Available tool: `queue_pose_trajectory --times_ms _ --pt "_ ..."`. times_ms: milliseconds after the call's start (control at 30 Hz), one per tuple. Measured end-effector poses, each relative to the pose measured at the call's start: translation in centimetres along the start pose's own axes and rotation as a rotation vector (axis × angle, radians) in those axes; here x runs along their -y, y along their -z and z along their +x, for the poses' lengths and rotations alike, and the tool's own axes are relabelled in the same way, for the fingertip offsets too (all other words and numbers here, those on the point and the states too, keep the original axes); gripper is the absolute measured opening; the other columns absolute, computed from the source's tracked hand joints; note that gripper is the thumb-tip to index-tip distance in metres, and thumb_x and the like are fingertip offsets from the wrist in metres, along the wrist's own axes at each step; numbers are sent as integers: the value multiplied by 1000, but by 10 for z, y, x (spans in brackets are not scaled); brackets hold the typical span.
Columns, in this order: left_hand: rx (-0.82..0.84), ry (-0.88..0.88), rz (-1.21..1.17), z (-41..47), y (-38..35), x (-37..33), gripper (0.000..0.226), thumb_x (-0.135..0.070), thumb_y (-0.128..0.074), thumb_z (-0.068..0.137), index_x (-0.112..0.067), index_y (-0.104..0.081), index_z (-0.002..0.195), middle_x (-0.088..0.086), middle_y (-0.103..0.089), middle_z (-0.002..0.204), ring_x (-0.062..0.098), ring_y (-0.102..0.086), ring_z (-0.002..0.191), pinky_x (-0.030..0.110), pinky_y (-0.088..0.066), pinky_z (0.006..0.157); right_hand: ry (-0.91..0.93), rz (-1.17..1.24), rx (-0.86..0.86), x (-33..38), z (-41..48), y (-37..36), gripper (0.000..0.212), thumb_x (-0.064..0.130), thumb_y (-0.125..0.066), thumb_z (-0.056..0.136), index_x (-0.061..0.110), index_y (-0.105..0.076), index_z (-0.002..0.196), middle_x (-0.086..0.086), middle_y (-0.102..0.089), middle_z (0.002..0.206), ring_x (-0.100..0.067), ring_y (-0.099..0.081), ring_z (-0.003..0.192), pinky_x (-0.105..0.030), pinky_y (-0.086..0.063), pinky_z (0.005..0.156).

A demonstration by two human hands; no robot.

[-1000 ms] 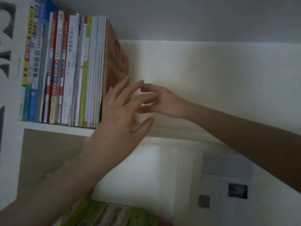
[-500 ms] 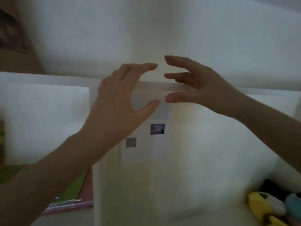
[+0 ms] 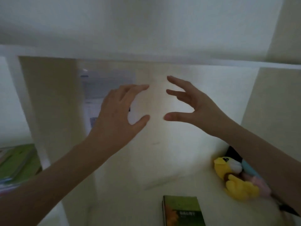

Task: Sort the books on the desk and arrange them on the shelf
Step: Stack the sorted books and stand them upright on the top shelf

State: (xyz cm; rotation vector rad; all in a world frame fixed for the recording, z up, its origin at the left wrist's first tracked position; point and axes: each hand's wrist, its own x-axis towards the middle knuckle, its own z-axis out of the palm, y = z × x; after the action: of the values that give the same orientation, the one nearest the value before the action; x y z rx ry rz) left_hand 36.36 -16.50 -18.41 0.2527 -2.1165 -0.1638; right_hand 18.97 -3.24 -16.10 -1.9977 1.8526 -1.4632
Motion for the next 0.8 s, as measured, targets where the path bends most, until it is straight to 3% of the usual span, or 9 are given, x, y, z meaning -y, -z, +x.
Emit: queue_pose_trajectory --times_ms 133,267,367,567,700,800 --pt "161 87 -93 -37 -67 -5 58 -38 -61 83 -32 -42 137 -9 -46 133 4 -39 119 30 -30 106 -186 35 23 -53 -55 -1 92 35 -79 68 35 -33 147 18 -35 149 6 -47 126 -14 -35 108" --pt "380 177 -165 -87 -144 -4 55 -30 -66 85 -27 -46 136 -7 -47 130 9 -45 119 27 -36 103 -443 109 27 -118 -116 -11 94 42 -79 65 42 -32 146 23 -33 147 7 -45 127 -19 -35 106" --pt "556 324 -230 -125 -194 -1 57 -23 -68 85 -27 -44 137 -11 -42 127 9 -46 119 25 -37 102 -594 170 10 -166 -163 -17 90 34 -82 70 42 -32 145 24 -32 146 3 -44 128 -16 -39 100" --pt "856 541 -338 -182 -271 -12 59 -28 -67 88 -25 -39 140 -4 -40 134 6 -44 114 18 -36 94 -839 223 -70 -230 -255 -19 84 26 -82 74 38 -35 143 13 -35 148 -7 -43 130 -1 -43 74" --pt "1041 657 -454 -201 -319 -42 62 -37 -65 87 -28 -34 140 -4 -38 139 12 -43 125 27 -36 106 -985 248 -136 -252 -310 -4 88 33 -81 70 34 -35 145 8 -36 148 -8 -44 128 -2 -44 72" --pt "1135 646 -490 -205 -354 -78 62 -37 -62 90 -29 -31 144 -9 -35 139 9 -41 126 25 -37 101 -1053 194 -177 -266 -346 14 93 41 -79 66 33 -34 146 11 -33 150 -8 -44 128 -4 -41 76"
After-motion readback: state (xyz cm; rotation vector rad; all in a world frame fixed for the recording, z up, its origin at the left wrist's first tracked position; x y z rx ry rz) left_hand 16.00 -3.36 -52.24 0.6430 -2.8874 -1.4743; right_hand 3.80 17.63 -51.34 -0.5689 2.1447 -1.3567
